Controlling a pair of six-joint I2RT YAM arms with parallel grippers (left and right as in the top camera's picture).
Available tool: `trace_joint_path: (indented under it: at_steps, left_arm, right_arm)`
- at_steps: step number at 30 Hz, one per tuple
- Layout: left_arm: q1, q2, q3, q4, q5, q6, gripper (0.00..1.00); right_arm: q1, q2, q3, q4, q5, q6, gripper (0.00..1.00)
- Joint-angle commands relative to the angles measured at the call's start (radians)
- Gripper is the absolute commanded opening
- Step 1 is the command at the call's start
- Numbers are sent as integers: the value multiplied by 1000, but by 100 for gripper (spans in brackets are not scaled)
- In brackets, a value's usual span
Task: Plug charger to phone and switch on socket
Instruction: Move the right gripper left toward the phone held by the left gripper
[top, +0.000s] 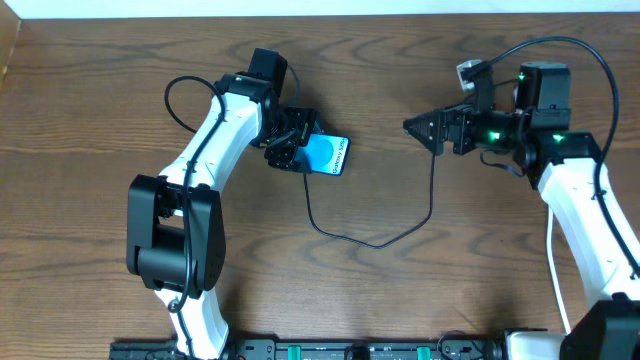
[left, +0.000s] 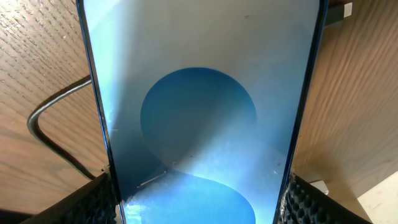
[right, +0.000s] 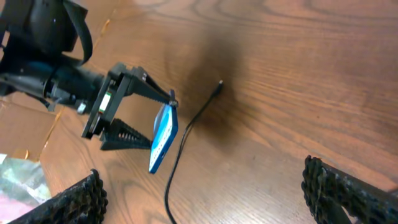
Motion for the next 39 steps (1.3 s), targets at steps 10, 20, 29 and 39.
trace_joint_path:
  at_steps: [10,20,29,39]
  left_arm:
    - [1,-26,8,-3,-1,6,63]
    - [1,-26,8,-3,-1,5,63]
    - [1,-26,8,-2,-1,5,63]
    - [1,-26,8,-3,-1,6,63]
  right_arm:
    - [177,176,21,193,61,301,89]
    - [298,274,21,253,166,438,80]
    - [344,288,21,252,184,478,76]
    - [396,336,21,288,192,522,73]
